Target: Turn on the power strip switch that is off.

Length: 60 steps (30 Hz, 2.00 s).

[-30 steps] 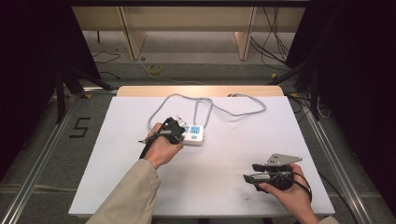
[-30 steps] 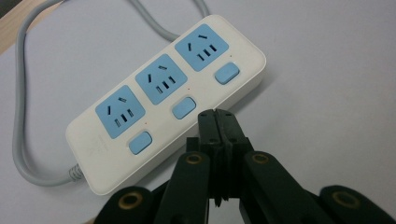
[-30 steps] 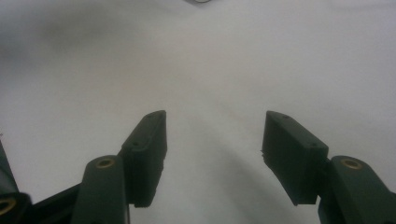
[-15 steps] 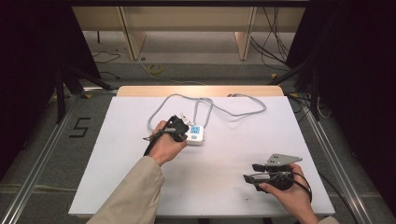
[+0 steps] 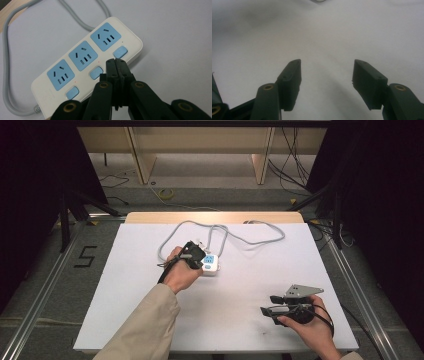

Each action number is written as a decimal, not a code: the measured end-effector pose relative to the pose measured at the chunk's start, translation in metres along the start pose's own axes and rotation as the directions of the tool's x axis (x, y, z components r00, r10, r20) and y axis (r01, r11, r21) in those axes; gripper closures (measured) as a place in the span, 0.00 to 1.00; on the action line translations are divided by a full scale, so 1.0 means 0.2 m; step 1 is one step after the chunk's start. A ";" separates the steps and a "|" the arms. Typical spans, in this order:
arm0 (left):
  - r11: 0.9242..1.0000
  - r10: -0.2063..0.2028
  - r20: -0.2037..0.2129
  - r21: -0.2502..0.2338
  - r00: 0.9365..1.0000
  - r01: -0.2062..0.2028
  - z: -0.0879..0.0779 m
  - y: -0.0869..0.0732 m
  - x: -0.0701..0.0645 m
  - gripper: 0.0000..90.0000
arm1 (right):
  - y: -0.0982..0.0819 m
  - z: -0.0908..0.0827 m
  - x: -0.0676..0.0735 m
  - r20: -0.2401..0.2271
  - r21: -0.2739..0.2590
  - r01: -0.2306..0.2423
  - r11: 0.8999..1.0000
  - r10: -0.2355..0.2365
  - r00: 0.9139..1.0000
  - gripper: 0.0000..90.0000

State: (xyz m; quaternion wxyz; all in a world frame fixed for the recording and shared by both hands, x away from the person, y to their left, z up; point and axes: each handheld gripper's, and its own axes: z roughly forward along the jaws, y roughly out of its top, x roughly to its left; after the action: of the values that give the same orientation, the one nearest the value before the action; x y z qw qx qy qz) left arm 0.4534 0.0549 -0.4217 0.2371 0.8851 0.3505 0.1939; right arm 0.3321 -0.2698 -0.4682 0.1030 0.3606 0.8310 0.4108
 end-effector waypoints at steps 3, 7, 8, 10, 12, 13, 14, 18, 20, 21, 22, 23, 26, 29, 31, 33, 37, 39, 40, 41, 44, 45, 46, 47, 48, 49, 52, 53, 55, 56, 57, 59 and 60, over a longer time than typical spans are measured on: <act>1.000 0.004 0.001 0.009 1.000 -0.004 0.01 0.01 0.00 1.00 | 0.00 0.00 0.00 -0.001 0.001 -0.001 1.000 0.001 1.000 0.46; 1.000 0.009 0.000 0.017 1.000 -0.009 0.02 0.02 0.00 1.00 | 0.00 0.00 0.00 -0.001 0.002 -0.001 1.000 0.001 1.000 0.46; 1.000 0.008 0.001 0.015 1.000 -0.008 0.02 0.02 0.00 1.00 | 0.00 0.00 0.00 -0.001 0.002 -0.001 1.000 0.001 1.000 0.46; 1.000 0.014 0.000 0.019 1.000 -0.014 0.02 0.04 0.00 1.00 | 0.00 0.00 0.00 -0.001 0.001 -0.001 1.000 0.001 1.000 0.46; 1.000 0.016 -0.001 0.019 1.000 -0.016 0.03 0.05 0.00 1.00 | 0.00 0.00 0.00 -0.001 0.001 0.001 1.000 -0.001 1.000 0.46; 1.000 0.013 -0.004 0.018 1.000 -0.013 0.03 0.05 0.00 1.00 | 0.00 0.00 0.00 -0.001 0.001 0.000 1.000 0.000 1.000 0.46; 1.000 0.019 -0.004 0.023 1.000 -0.019 0.03 0.06 0.00 1.00 | 0.00 0.00 0.00 0.000 0.000 0.000 1.000 0.000 1.000 0.46; 0.999 0.023 -0.001 0.029 1.000 -0.023 0.04 0.07 0.00 1.00 | 0.00 0.00 0.00 0.000 0.000 0.001 1.000 -0.001 1.000 0.46; 0.999 0.025 0.000 0.033 1.000 -0.025 0.05 0.08 0.00 1.00 | 0.00 0.00 0.00 0.000 0.000 0.001 1.000 -0.001 1.000 0.46; 0.999 0.024 0.001 0.032 1.000 -0.024 0.05 0.08 0.00 1.00 | 0.00 0.00 0.00 0.000 0.000 0.001 1.000 -0.001 1.000 0.46; 0.999 0.022 0.000 0.033 1.000 -0.022 0.06 0.08 -0.01 1.00 | 0.00 0.00 0.00 0.000 0.000 0.001 1.000 -0.001 1.000 0.46; 0.999 0.025 0.000 0.037 1.000 -0.025 0.06 0.09 0.00 1.00 | 0.00 0.00 0.00 0.000 0.000 0.001 1.000 -0.001 1.000 0.46; 0.999 0.022 0.003 0.041 1.000 -0.022 0.07 0.09 0.00 1.00 | 0.00 0.00 0.00 0.000 0.001 0.000 1.000 0.000 1.000 0.46; 0.999 0.023 0.005 0.046 1.000 -0.023 0.08 0.10 0.00 1.00 | 0.00 0.00 0.00 -0.001 0.001 0.000 1.000 0.000 1.000 0.46; 0.999 0.023 0.005 0.047 1.000 -0.023 0.08 0.11 0.00 1.00 | 0.00 0.00 0.00 -0.001 0.001 0.001 1.000 -0.001 1.000 0.46; 0.998 0.023 0.005 0.051 1.000 -0.023 0.09 0.11 0.00 1.00 | 0.00 0.00 0.00 -0.002 0.002 0.001 1.000 -0.001 1.000 0.46; 0.997 0.035 0.006 0.063 0.999 -0.036 0.10 0.12 0.01 1.00 | 0.00 0.00 0.00 -0.003 0.002 0.001 1.000 -0.001 1.000 0.46; 0.998 0.032 0.005 0.058 0.999 -0.032 0.10 0.13 0.00 1.00 | 0.00 0.00 0.00 -0.002 0.001 -0.001 1.000 0.001 1.000 0.46; 0.998 0.035 0.005 0.061 0.999 -0.036 0.10 0.13 0.00 1.00 | 0.00 0.00 0.00 -0.002 0.002 0.001 1.000 -0.001 1.000 0.46; 0.998 0.029 0.004 0.053 1.000 -0.029 0.11 0.14 0.00 1.00 | 0.00 0.00 0.00 -0.002 0.002 0.000 1.000 0.000 1.000 0.46; 0.997 0.039 0.005 0.060 0.999 -0.039 0.11 0.15 0.00 1.00 | 0.00 0.00 0.00 -0.002 0.002 0.000 1.000 0.000 1.000 0.46; 0.998 0.035 0.003 0.057 0.999 -0.035 0.11 0.15 0.00 1.00 | 0.00 0.00 0.00 -0.002 0.002 0.001 1.000 -0.001 1.000 0.46; 0.997 0.036 0.003 0.061 0.999 -0.036 0.11 0.15 0.00 1.00 | 0.00 0.00 0.00 -0.002 0.002 0.001 1.000 -0.001 1.000 0.46; 0.998 0.037 0.004 0.060 0.999 -0.037 0.11 0.15 0.00 1.00 | 0.00 0.00 0.00 -0.002 0.002 0.000 1.000 0.000 1.000 0.46; 0.997 0.038 0.004 0.060 0.999 -0.038 0.11 0.15 0.00 1.00 | 0.00 0.00 0.00 -0.002 0.002 0.000 1.000 0.000 1.000 0.46; 0.997 0.041 0.003 0.061 0.999 -0.041 0.12 0.16 0.00 1.00 | 0.00 0.00 0.00 -0.001 0.002 0.000 1.000 0.000 1.000 0.46; 0.997 0.049 0.002 0.065 0.999 -0.049 0.12 0.16 0.00 1.00 | 0.00 0.00 0.00 -0.002 0.002 0.000 1.000 0.000 1.000 0.46; 0.997 0.044 0.000 0.062 0.999 -0.044 0.13 0.16 0.00 1.00 | 0.00 0.00 0.00 -0.002 0.001 -0.002 1.000 0.002 1.000 0.46; 0.997 0.047 0.003 0.069 0.999 -0.047 0.13 0.17 0.00 1.00 | 0.00 0.00 0.00 -0.002 0.001 -0.001 1.000 0.001 1.000 0.46; 0.997 0.048 0.002 0.068 0.999 -0.048 0.13 0.17 0.00 1.00 | 0.00 0.00 0.00 -0.002 0.002 0.000 1.000 0.000 1.000 0.46; 0.997 0.044 0.002 0.066 0.999 -0.044 0.14 0.17 -0.01 1.00 | 0.00 0.00 0.00 -0.002 0.002 0.001 1.000 -0.001 1.000 0.46; 0.996 0.045 0.004 0.072 0.999 -0.045 0.14 0.17 -0.01 1.00 | 0.00 0.00 0.00 -0.002 0.002 -0.001 1.000 0.001 1.000 0.46; 0.996 0.049 0.004 0.074 0.999 -0.049 0.14 0.17 0.00 1.00 | 0.00 0.00 0.00 -0.002 0.002 -0.002 1.000 0.002 1.000 0.46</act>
State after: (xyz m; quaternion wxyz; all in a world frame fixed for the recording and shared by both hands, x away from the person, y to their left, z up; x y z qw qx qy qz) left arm 0.4854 0.0241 -0.4255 0.1998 0.9018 0.3355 0.1853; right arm 0.3324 -0.2703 -0.4684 0.1016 0.3612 0.8311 0.4106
